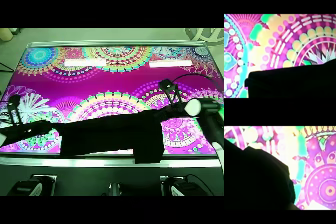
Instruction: Fold the shirts.
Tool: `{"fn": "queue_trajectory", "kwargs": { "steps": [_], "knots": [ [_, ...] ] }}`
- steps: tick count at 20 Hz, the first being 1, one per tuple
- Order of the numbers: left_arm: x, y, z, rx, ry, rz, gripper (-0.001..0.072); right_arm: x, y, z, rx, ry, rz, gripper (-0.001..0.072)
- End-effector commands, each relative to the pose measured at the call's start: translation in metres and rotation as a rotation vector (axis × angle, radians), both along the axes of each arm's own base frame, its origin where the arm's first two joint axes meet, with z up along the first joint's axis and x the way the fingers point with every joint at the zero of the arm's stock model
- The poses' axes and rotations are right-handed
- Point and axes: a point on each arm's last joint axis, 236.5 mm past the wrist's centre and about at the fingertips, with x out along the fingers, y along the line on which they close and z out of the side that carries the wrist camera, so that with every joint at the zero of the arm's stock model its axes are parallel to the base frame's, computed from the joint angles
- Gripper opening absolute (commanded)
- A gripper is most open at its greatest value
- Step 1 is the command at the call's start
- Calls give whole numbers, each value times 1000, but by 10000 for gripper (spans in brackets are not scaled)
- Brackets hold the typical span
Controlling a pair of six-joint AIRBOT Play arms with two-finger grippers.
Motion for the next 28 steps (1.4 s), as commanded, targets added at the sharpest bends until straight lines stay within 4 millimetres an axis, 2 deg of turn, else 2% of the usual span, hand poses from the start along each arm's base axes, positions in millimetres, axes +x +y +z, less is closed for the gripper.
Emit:
{"fn": "queue_trajectory", "kwargs": {
  "steps": [1,3,4,5,6,7,8,9,10,11,12,14,15,17,18,19,23,28],
  "knots": [
    [52,5,-26,-21,-31,77,23,56,10,-19,182,-122,-246,19],
    [70,4,-46,-32,37,97,24,74,17,-12,296,-163,-341,19],
    [77,1,-56,-43,78,99,48,76,21,-12,323,-162,-356,20],
    [78,-3,-64,-57,127,93,215,75,21,-11,324,-159,-355,84],
    [76,-6,-69,-60,188,76,573,72,22,-8,300,-148,-317,348],
    [69,-2,-69,-37,251,37,720,68,19,-2,247,-132,-244,576],
    [56,11,-65,37,309,-62,720,60,11,6,187,-90,-155,592],
    [35,33,-65,128,387,-141,720,50,-4,11,122,-43,-74,598],
    [9,61,-67,198,485,-141,720,36,-29,13,71,19,-44,596],
    [-16,78,-71,204,563,-110,720,22,-55,11,72,90,-83,591],
    [-35,83,-76,162,601,-68,718,4,-75,6,97,166,-137,542],
    [-66,71,-98,10,648,9,708,-31,-98,-7,159,295,-182,524],
    [-76,57,-110,-63,655,7,707,-47,-102,-14,185,344,-173,524],
    [-89,35,-129,-152,673,-4,707,-74,-97,-27,226,432,-138,524],
    [-94,27,-135,-178,678,-9,684,-82,-94,-34,237,463,-137,524],
    [-96,22,-139,-194,675,-16,585,-88,-90,-40,252,482,-137,524],
    [-91,11,-141,-237,661,-21,592,-104,-82,-53,274,535,-129,524],
    [-90,0,-155,-262,704,-27,603,-112,-78,-67,296,591,-132,526]
  ]
}}
